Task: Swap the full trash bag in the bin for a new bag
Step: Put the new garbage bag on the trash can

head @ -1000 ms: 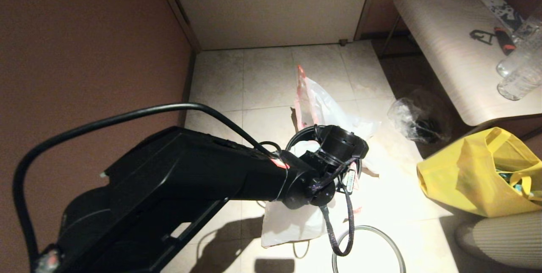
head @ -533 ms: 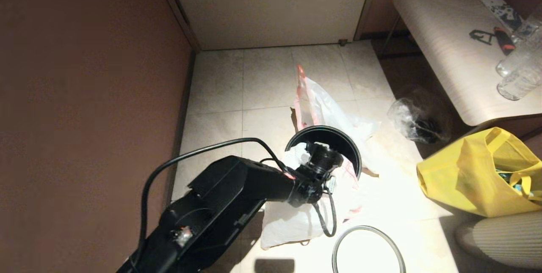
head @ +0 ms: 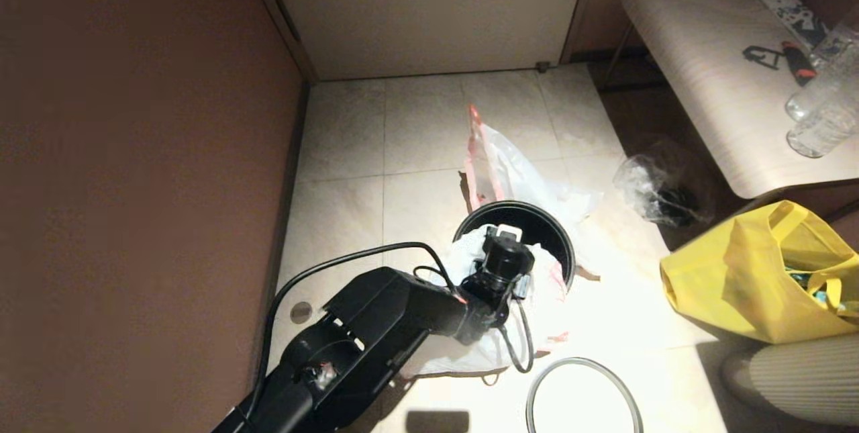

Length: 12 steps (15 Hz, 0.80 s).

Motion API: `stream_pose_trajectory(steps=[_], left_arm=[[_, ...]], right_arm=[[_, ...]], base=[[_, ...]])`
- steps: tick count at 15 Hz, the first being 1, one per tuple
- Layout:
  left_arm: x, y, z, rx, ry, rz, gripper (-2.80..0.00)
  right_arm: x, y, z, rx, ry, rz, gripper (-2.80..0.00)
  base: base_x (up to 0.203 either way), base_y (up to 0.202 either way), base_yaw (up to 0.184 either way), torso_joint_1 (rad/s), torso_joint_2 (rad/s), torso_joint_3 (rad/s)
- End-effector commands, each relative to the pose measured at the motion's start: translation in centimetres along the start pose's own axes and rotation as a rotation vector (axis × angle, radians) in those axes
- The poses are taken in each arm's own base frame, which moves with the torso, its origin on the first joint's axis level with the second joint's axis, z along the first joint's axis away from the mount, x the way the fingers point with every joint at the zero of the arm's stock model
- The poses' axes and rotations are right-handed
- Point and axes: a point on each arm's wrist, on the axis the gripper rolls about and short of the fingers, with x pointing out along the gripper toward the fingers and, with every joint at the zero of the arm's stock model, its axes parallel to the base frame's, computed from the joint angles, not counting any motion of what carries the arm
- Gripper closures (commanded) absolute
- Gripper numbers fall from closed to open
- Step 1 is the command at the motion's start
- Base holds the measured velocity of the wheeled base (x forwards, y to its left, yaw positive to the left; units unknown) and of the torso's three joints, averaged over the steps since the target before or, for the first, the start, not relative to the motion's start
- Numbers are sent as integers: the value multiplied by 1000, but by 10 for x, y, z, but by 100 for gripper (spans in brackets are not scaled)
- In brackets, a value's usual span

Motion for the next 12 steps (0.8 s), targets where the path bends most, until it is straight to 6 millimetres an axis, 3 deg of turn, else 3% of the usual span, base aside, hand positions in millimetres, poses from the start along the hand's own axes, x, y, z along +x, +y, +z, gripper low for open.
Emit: stream_pose_trajectory(steps=[1, 3, 6, 9, 12], left_arm=[[-30, -13, 39, -27, -69, -11, 0], [-57, -18, 64, -45, -68, -32, 0], [-97, -14, 74, -34, 53, -44, 0], [-122, 17, 45, -50, 234, 9, 0], [-131, 66, 2, -103, 366, 50, 0]], right_arm=[[0, 0, 0, -1, -1, 0, 0], [0, 0, 0, -1, -1, 0, 0], [0, 0, 0, -1, -1, 0, 0], [0, 0, 0, -1, -1, 0, 0], [0, 0, 0, -1, -1, 0, 0]], base=[[0, 0, 0, 0, 0, 0], [0, 0, 0, 0, 0, 0], [0, 0, 0, 0, 0, 0], [0, 0, 0, 0, 0, 0], [0, 0, 0, 0, 0, 0]])
